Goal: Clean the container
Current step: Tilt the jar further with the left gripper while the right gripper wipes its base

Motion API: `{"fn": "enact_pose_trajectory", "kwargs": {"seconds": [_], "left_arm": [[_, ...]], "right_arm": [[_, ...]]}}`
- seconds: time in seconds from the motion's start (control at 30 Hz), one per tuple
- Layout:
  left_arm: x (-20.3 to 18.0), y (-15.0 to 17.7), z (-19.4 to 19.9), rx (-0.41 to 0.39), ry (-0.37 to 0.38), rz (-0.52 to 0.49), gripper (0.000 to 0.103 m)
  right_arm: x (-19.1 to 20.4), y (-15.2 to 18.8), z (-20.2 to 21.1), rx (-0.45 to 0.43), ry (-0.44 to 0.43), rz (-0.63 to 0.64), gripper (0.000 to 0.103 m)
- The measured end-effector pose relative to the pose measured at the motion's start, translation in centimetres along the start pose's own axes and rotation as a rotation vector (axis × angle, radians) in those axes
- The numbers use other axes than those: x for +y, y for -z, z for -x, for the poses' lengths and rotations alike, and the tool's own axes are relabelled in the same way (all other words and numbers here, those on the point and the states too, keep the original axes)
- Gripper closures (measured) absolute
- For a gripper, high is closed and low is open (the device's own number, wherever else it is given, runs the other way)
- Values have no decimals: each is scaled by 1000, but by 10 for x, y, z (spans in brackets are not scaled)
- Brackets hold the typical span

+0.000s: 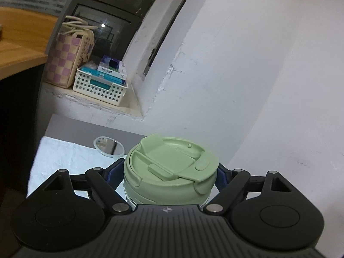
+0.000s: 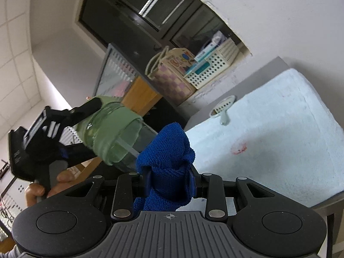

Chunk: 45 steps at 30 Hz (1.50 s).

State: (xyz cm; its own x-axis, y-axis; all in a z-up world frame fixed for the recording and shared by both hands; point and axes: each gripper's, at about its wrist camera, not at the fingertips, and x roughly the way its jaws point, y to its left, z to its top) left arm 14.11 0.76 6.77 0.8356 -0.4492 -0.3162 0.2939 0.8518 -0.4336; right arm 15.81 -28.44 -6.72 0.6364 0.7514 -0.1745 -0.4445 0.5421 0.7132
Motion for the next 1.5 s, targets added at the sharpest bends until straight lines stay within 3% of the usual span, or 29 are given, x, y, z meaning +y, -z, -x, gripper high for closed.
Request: {"fn": "enact_pose_trajectory", "kwargs": {"seconds": [0.17,0.57,0.8,1.23,1.5], "left_arm": [[-5,-4,-2,6,66,30,16],[-12,-5,-6,-22,40,-32,17],[-7,-4,-3,-26,54,-19,17],[-11,-3,0,-21,110,-4,17],[-6,3,1,-17,66,-37,17]], "right_arm": [[-8,1,-6,10,-35,-63,68],[-2,15,-11,81,-121,-111,68],[-10,12,12,45,-135,-162,68],[-8,0,-12,50,-59,-132,68],[7,-19,-18,52,105,36,68]]}}
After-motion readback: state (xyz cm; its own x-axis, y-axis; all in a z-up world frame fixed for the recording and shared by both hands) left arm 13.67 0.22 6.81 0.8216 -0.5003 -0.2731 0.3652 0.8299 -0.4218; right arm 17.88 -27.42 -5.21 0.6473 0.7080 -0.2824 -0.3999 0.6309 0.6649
